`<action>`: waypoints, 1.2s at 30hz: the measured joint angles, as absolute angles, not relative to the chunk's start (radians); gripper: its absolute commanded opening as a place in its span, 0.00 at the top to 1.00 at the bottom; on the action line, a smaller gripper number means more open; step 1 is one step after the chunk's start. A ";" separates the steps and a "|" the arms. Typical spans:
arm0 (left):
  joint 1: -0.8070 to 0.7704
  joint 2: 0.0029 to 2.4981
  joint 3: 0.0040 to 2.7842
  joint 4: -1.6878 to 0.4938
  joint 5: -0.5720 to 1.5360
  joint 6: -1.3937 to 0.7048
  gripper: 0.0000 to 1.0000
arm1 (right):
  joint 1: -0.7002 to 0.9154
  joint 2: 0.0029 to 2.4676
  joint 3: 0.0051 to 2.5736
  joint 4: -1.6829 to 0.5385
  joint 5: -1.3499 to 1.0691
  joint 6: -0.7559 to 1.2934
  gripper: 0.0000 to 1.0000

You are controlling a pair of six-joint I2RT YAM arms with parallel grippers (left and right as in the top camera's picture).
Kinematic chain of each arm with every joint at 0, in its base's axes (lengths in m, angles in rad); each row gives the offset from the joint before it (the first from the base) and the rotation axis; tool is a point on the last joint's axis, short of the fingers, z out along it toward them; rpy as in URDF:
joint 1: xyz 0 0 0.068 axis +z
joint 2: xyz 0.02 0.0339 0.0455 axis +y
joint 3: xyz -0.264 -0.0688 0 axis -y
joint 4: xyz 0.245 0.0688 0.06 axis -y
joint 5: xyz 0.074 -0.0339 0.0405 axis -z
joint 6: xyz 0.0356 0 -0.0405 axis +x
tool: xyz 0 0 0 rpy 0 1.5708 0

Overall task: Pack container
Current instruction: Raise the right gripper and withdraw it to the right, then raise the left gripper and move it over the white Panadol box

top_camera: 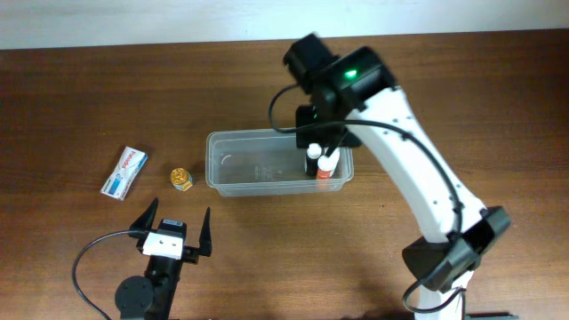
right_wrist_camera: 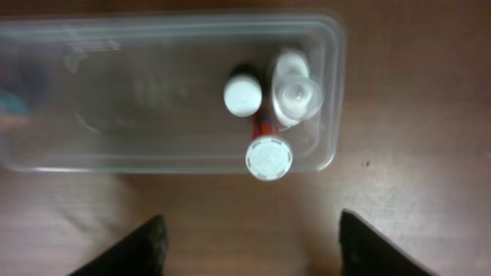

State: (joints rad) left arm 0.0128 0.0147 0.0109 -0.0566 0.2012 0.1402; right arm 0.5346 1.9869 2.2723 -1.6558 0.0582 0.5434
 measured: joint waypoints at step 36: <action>0.013 0.036 0.059 -0.142 0.238 0.001 0.00 | -0.357 1.958 2.397 -1.693 0.036 0.445 0.02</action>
State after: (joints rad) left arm 0.0128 0.0360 0.0586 -0.1425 0.2382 0.0013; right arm -0.3573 1.9583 2.3974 -1.6928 0.0360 0.4446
